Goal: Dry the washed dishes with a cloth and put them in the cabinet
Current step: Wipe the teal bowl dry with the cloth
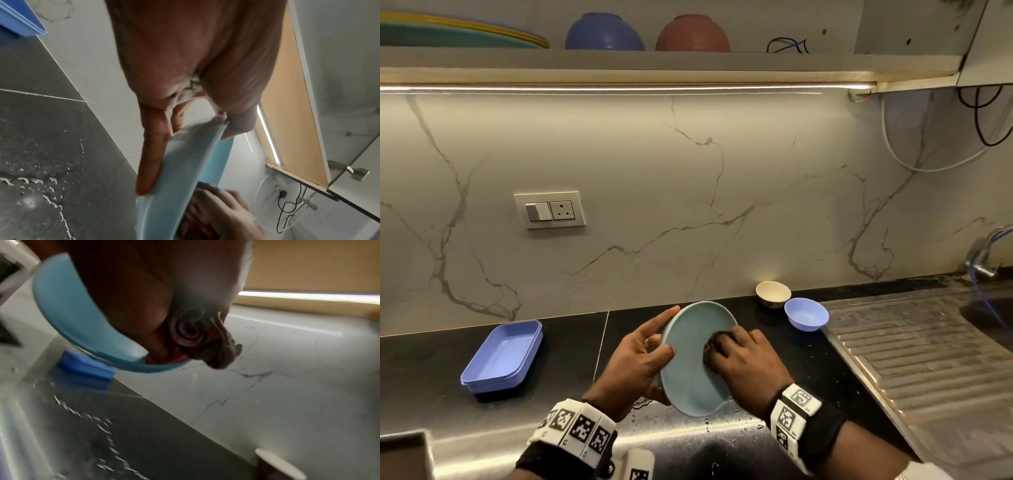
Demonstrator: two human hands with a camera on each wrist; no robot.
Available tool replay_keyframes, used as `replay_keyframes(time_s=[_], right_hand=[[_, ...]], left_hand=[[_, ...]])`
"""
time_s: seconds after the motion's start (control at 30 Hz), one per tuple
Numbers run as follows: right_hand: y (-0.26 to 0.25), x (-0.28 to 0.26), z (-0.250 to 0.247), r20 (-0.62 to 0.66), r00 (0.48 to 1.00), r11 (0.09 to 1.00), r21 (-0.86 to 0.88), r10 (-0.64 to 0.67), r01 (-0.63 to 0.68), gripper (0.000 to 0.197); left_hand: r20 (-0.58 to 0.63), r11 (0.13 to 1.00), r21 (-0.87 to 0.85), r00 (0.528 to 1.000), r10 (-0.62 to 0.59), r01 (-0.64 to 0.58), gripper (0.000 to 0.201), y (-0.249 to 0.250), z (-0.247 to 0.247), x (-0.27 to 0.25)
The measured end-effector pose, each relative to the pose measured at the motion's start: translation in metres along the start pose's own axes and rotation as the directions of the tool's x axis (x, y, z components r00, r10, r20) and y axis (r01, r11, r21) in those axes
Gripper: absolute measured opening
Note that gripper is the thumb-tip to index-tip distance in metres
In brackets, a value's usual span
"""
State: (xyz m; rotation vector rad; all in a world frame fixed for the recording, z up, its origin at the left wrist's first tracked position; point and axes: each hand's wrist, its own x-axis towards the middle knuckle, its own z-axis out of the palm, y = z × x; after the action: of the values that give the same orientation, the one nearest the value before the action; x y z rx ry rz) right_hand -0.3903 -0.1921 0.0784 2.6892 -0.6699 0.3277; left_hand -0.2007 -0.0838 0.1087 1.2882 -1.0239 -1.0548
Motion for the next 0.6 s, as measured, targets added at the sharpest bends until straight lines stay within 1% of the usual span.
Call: replay_keyframes(time_s=[0.07,0.1,0.13,0.17,0.2,0.23,0.27,0.3,0.33,0.37,0.4,0.43,0.47,0.5,0.53,0.6], right_hand=[[-0.016,-0.003,-0.001,0.179,0.981,0.982,0.157,0.071,-0.100,0.037],[-0.023,-0.004,-0.001,0.235,0.968,0.954,0.262,0.085,-0.147,0.037],[-0.029,-0.004,-0.003,0.290,0.953,0.893,0.400,0.089,-0.205,0.038],[-0.031,-0.003,-0.006,0.340,0.935,0.747,0.595,0.098,-0.295,0.038],[-0.032,-0.003,-0.010,0.374,0.922,0.503,0.780,0.103,-0.373,0.037],[-0.030,-0.004,-0.011,0.382,0.916,0.231,0.887,0.119,-0.400,0.034],[-0.027,-0.004,-0.013,0.372,0.912,0.009,0.925,0.173,-0.380,0.032],[-0.022,-0.004,-0.014,0.362,0.891,-0.130,0.932,0.274,-0.339,0.032],[-0.018,-0.002,-0.015,0.360,0.851,-0.227,0.929,0.383,-0.292,0.033],[-0.015,0.001,-0.017,0.373,0.802,-0.303,0.919,0.468,-0.251,0.032],[-0.013,0.005,-0.020,0.401,0.760,-0.388,0.897,0.511,-0.212,0.029],[-0.012,0.008,-0.023,0.442,0.733,-0.488,0.856,0.518,-0.171,0.025],[-0.013,0.012,-0.027,0.477,0.728,-0.591,0.797,0.493,-0.122,0.022],[-0.014,0.014,-0.031,0.498,0.740,-0.671,0.737,0.452,-0.085,0.023],[-0.016,0.015,-0.035,0.508,0.757,-0.721,0.689,0.411,-0.070,0.029],[-0.022,0.016,-0.037,0.518,0.776,-0.761,0.644,0.361,-0.075,0.039]], left_hand=[[-0.049,1.000,-0.014,0.999,0.024,-0.025,0.056,-0.002,0.003,0.001],[-0.064,0.999,-0.023,0.998,0.027,-0.029,0.054,-0.002,0.005,0.002],[-0.073,0.999,-0.036,0.997,0.027,-0.030,0.052,-0.004,0.006,0.002],[-0.078,0.998,-0.053,0.997,0.026,-0.030,0.049,-0.005,0.008,0.003],[-0.082,0.997,-0.077,0.996,0.022,-0.028,0.048,-0.006,0.009,0.001],[-0.084,0.994,-0.107,0.996,0.019,-0.028,0.047,-0.006,0.010,0.000],[-0.086,0.990,-0.135,0.996,0.019,-0.031,0.048,-0.007,0.010,-0.001],[-0.089,0.988,-0.151,0.996,0.026,-0.039,0.050,-0.007,0.011,-0.001],[-0.087,0.988,-0.148,0.995,0.037,-0.050,0.052,-0.008,0.012,-0.002],[-0.084,0.989,-0.132,0.995,0.051,-0.062,0.055,-0.010,0.014,-0.003],[-0.077,0.991,-0.113,0.995,0.067,-0.075,0.060,-0.014,0.015,-0.003],[-0.070,0.992,-0.094,0.994,0.083,-0.090,0.066,-0.018,0.017,-0.003],[-0.059,0.992,-0.074,0.994,0.097,-0.101,0.073,-0.022,0.018,-0.002],[-0.040,0.993,-0.048,0.994,0.105,-0.107,0.079,-0.027,0.021,-0.002],[-0.012,0.994,-0.024,0.994,0.106,-0.106,0.082,-0.031,0.024,-0.003],[0.048,0.996,-0.030,0.995,0.083,-0.081,0.081,-0.039,0.027,-0.005]])
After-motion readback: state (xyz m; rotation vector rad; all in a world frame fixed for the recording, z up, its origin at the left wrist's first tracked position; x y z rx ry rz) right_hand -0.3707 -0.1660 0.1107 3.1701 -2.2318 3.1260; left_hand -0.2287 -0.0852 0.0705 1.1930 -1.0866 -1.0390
